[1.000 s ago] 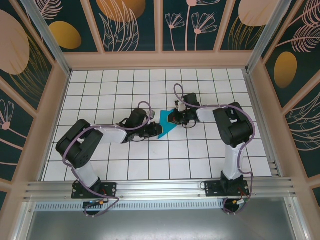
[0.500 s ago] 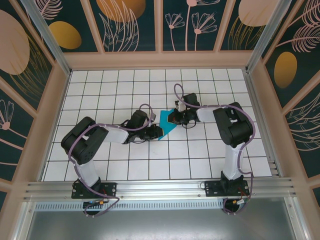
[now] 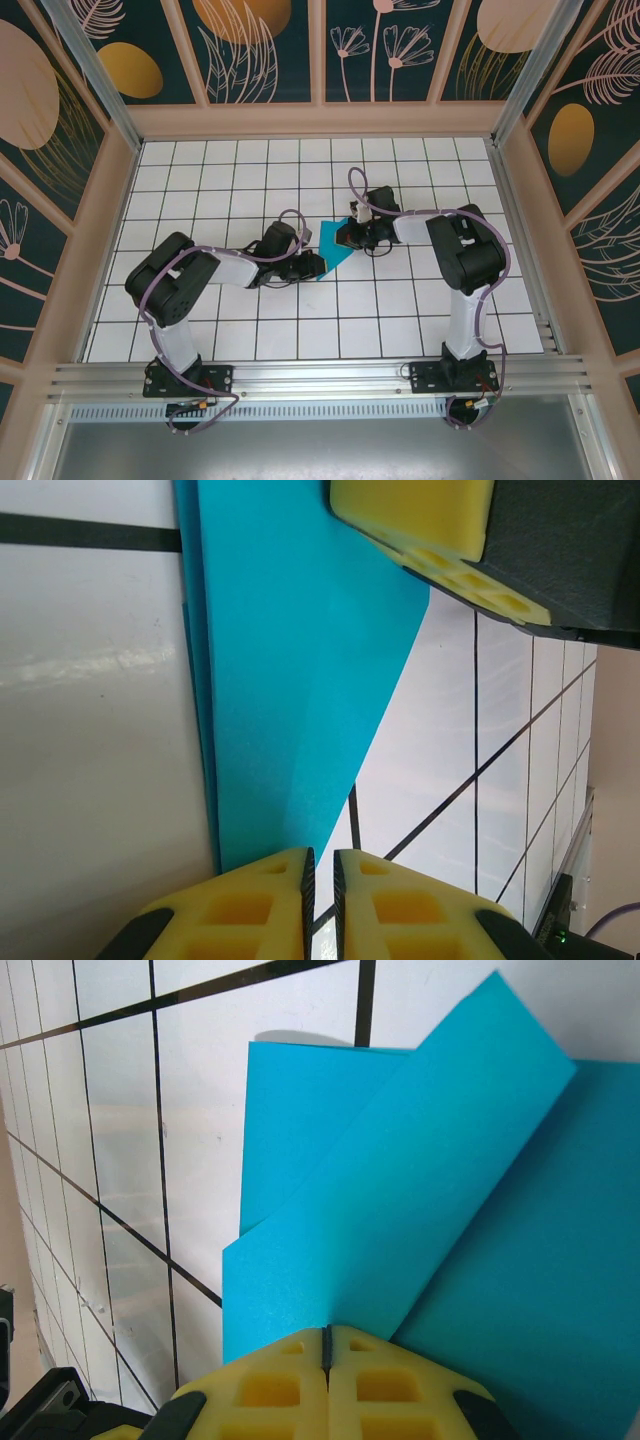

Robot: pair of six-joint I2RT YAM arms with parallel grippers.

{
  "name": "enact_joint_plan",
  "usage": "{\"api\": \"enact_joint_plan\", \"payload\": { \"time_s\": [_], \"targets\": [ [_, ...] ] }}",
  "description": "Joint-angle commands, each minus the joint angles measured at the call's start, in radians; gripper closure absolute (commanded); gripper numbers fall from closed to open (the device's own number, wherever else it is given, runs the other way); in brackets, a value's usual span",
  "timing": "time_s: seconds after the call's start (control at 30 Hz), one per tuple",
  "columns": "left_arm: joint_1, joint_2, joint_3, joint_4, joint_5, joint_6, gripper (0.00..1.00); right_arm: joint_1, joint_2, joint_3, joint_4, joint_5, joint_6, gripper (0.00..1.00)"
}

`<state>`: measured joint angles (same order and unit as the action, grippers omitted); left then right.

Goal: Fold a paper plane with a square sheet of paper (pick it up from the middle)
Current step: Fourth fold the wing at the center of the table.

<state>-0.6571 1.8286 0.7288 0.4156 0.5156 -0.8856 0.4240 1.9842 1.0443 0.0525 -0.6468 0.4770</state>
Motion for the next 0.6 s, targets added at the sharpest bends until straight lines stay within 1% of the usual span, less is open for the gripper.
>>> {"api": "enact_joint_plan", "payload": {
  "time_s": [0.0,0.3,0.4,0.57],
  "targets": [
    [-0.012,0.023,-0.016,-0.035,0.0,-0.003,0.83,-0.004,0.068,-0.021,-0.026,0.067,-0.006,0.95],
    [-0.016,0.019,-0.013,-0.086,-0.03,0.008,0.83,-0.005,0.071,-0.018,-0.03,0.073,-0.002,0.95],
    [-0.015,-0.007,0.022,-0.084,-0.046,0.028,0.85,-0.007,0.069,-0.012,-0.022,0.085,0.011,0.95],
    [-0.009,-0.076,0.112,-0.075,-0.11,0.08,0.84,-0.014,0.056,-0.008,0.008,0.094,0.028,0.95]
  ]
}}
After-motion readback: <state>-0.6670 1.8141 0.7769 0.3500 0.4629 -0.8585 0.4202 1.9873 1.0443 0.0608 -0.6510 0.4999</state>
